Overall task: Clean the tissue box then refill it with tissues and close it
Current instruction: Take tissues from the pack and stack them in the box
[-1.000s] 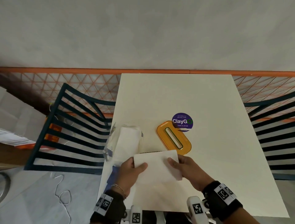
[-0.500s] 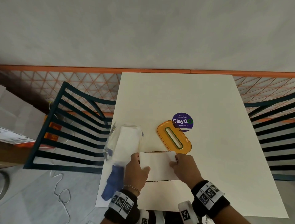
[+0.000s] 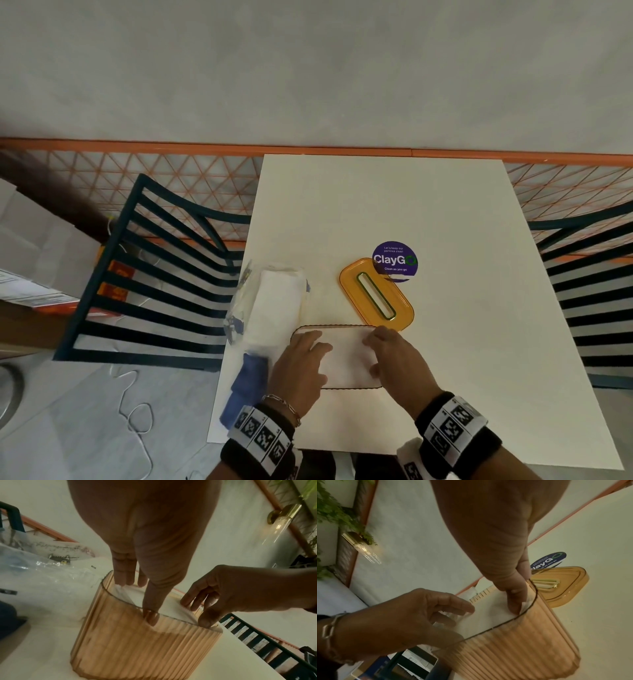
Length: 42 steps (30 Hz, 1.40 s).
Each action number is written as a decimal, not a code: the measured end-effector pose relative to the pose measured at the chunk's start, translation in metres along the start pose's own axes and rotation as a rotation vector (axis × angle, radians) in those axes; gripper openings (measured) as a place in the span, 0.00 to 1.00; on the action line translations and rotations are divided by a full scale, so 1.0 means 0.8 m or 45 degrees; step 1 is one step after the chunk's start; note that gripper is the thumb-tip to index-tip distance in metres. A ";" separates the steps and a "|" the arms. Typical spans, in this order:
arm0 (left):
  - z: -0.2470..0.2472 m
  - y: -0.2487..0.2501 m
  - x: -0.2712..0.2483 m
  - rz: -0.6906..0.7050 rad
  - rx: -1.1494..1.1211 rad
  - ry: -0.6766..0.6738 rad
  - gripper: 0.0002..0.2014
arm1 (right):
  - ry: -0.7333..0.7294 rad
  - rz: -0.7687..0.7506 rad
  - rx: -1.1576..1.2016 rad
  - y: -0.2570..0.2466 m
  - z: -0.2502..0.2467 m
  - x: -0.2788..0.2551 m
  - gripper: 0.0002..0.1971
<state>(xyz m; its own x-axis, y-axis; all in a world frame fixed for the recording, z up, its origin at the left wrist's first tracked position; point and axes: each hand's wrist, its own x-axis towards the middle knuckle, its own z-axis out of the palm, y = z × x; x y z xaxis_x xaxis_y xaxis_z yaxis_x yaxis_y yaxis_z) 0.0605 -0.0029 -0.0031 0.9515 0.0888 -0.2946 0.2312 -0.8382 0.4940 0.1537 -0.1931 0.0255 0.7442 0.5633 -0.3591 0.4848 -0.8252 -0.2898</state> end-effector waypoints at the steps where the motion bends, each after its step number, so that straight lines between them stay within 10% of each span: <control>1: 0.003 -0.003 0.003 -0.017 -0.013 -0.006 0.28 | -0.011 -0.017 -0.053 -0.002 0.000 0.001 0.22; 9: -0.013 0.000 0.014 -0.088 -0.118 0.010 0.24 | 0.030 -0.064 0.012 0.007 0.005 0.006 0.23; 15: -0.078 -0.045 0.030 -0.464 -0.381 0.537 0.08 | 0.295 0.247 0.539 0.034 -0.001 0.009 0.20; 23: -0.068 -0.111 0.084 -0.870 -0.036 0.071 0.45 | 0.216 0.440 0.637 0.045 0.012 0.016 0.09; 36: -0.046 -0.107 0.091 -0.961 -0.009 0.182 0.44 | 0.181 0.482 0.640 0.049 0.017 0.019 0.09; 42: -0.055 -0.107 0.087 -0.923 -0.242 0.227 0.19 | 0.198 0.469 0.598 0.046 0.009 0.020 0.11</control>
<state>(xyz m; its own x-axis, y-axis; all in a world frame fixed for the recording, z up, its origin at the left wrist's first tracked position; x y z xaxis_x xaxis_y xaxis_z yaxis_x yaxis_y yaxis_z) 0.1157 0.0988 -0.0301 0.5632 0.6797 -0.4700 0.8251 -0.4318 0.3642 0.1804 -0.2143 0.0027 0.8997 0.2028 -0.3866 -0.0447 -0.8381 -0.5437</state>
